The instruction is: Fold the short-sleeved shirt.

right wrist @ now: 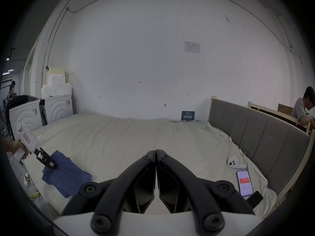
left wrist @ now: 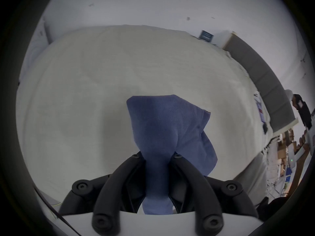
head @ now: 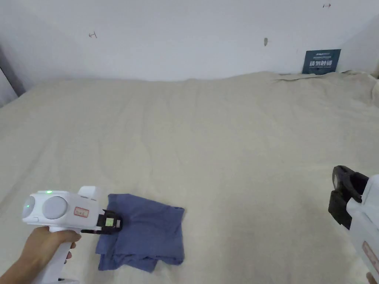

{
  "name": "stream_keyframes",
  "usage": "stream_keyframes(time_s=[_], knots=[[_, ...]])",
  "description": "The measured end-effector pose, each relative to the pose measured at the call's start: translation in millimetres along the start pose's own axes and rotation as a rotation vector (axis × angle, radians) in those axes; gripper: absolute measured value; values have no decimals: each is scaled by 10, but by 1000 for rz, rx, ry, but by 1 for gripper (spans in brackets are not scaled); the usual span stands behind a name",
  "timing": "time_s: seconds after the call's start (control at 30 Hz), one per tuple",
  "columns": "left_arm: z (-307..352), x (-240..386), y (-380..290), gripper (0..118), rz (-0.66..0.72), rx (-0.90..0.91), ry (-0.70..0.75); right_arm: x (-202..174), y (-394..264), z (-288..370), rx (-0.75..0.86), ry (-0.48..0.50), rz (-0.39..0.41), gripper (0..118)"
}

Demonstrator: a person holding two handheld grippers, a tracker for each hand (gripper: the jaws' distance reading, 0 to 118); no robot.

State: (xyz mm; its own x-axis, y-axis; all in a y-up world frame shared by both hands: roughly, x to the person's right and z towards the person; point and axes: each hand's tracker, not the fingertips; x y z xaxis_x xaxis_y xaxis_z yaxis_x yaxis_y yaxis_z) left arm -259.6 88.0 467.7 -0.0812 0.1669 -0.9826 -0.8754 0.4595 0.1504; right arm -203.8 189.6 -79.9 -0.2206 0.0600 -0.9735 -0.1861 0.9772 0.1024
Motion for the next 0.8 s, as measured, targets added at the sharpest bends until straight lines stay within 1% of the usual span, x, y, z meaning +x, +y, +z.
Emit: stream_keyframes(time_s=[0.2,0.37,0.53,0.67,0.73,0.77,0.8], knots=[[375,-862,121,20,30,-6,152,-106,121,-20,22,-19,7,1],[348,-1460,138,20,90,-54,254,-158,99,-87,5,-46,13,1],[195,-1606,129,21,142,-79,320,-157,63,-138,-25,-64,8,1],[55,-1563,20,22,181,-86,369,-138,41,-173,-38,-72,10,1],[-93,-1645,10,26,191,-96,406,-126,36,-181,-46,-75,4,1],[-99,-1646,-4,30,190,-97,433,-116,31,-186,-47,-77,6,1],[-103,-1654,-19,39,201,-83,458,-106,27,-188,-48,-79,9,1]])
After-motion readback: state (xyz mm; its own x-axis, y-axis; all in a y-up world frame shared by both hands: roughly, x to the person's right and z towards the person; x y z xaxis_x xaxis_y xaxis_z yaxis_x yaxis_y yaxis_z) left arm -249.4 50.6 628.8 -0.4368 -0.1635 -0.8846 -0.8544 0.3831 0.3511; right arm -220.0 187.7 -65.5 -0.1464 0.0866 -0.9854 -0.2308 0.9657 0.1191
